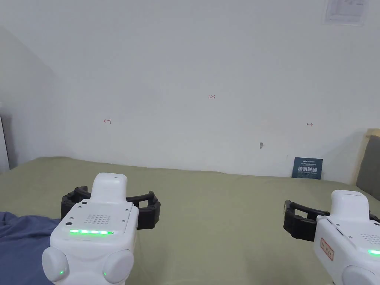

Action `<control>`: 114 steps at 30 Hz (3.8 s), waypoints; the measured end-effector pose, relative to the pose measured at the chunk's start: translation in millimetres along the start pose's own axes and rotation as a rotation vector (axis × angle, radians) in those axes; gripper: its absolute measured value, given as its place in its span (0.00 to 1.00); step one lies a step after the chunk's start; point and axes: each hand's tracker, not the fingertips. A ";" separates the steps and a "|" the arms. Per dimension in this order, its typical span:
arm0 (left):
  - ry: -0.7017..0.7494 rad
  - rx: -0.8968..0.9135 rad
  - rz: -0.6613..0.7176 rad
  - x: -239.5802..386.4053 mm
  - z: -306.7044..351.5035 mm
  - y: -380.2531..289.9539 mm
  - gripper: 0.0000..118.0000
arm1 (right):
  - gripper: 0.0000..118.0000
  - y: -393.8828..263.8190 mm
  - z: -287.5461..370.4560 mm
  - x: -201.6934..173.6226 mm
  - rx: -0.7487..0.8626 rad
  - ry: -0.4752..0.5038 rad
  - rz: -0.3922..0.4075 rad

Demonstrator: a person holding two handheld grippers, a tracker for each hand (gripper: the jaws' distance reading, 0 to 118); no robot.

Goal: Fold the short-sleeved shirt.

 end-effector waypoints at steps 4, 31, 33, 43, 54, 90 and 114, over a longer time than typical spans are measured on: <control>0.024 0.025 0.034 -2.4 6.1 2.4 1.00 | 0.92 1.4 1.4 1.6 -0.013 -0.015 -0.009; 0.420 -0.089 0.107 -167.3 99.6 -39.6 0.01 | 0.00 -14.5 -4.3 -198.4 -0.073 0.581 0.046; 0.425 -0.098 0.117 -178.2 108.0 -47.7 0.01 | 0.00 -21.4 -4.5 -216.3 -0.095 0.622 0.046; 0.385 -0.218 0.146 -196.5 54.9 -59.0 0.01 | 0.00 -38.9 -35.9 -213.0 -0.124 0.617 0.077; -0.119 -0.681 0.093 -236.1 -208.4 -53.8 1.00 | 0.00 -66.4 -101.8 -162.6 -0.222 0.495 0.132; -0.656 -0.590 -0.079 14.4 -261.2 -6.0 0.04 | 0.00 -51.7 -30.4 24.7 -0.244 0.161 0.034; -1.273 -0.787 -0.194 335.1 -117.0 -115.5 0.94 | 0.00 -58.7 119.4 161.9 -0.258 -0.171 -0.100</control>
